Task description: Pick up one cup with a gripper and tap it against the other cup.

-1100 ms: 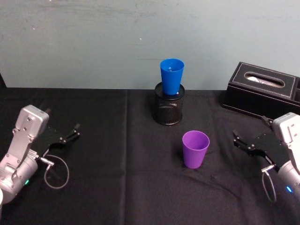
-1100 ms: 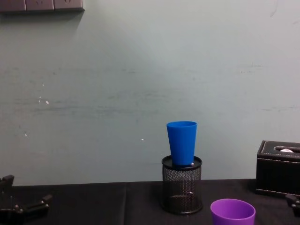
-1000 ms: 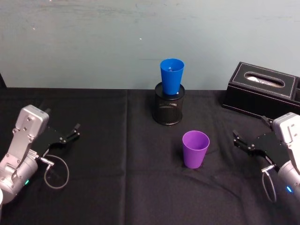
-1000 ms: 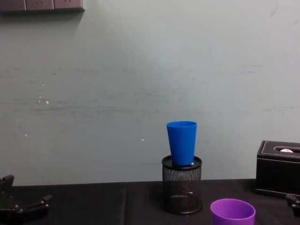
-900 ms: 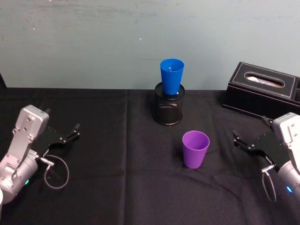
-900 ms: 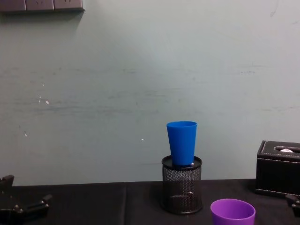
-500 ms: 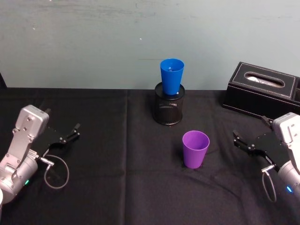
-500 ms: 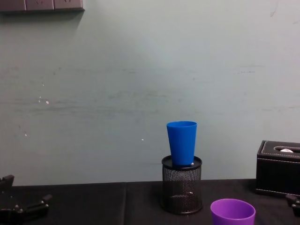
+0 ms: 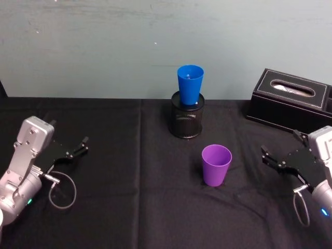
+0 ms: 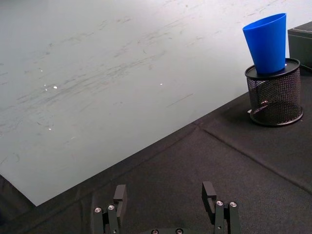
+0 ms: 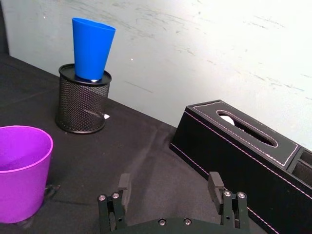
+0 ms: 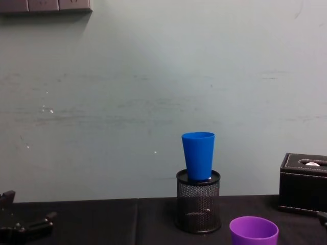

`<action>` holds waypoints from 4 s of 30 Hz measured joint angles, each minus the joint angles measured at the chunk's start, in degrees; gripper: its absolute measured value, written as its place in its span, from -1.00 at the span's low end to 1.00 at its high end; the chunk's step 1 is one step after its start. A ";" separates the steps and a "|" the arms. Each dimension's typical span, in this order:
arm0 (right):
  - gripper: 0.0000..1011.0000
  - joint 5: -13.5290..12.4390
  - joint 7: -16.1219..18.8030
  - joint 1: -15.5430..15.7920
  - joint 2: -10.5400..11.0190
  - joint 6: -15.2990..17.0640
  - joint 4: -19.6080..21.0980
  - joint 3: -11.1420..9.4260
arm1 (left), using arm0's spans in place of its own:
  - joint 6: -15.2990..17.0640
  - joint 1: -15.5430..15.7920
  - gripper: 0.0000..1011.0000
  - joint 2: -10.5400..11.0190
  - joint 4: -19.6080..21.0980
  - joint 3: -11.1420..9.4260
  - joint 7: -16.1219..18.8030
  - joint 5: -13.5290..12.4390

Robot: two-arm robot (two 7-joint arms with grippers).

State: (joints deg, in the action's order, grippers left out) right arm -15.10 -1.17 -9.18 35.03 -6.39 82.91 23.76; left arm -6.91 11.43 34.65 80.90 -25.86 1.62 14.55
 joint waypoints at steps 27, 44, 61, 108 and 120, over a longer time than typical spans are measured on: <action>0.98 -1.56 8.32 5.89 -1.15 -0.06 4.68 -1.97 | 0.00 0.00 1.00 0.00 0.00 0.00 0.00 0.00; 0.98 -2.19 14.03 6.77 -3.14 -1.46 4.34 -2.46 | 0.00 0.00 1.00 0.00 0.00 0.00 0.00 0.00; 0.98 -1.46 17.24 5.14 -7.05 -1.77 1.99 -2.86 | 0.00 0.00 1.00 0.00 0.00 0.00 0.00 0.00; 0.98 2.15 23.08 -1.07 -16.62 -3.28 -8.49 -5.16 | 0.00 0.00 1.00 0.00 0.00 0.00 0.00 0.00; 0.98 2.02 24.89 -2.07 -17.47 -3.97 -9.67 -5.26 | 0.00 0.00 1.00 0.00 0.00 0.00 0.00 0.00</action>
State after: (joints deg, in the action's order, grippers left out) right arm -13.08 23.72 -11.25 17.57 -10.36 73.24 18.51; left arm -6.91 11.43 34.65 80.90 -25.86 1.62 14.55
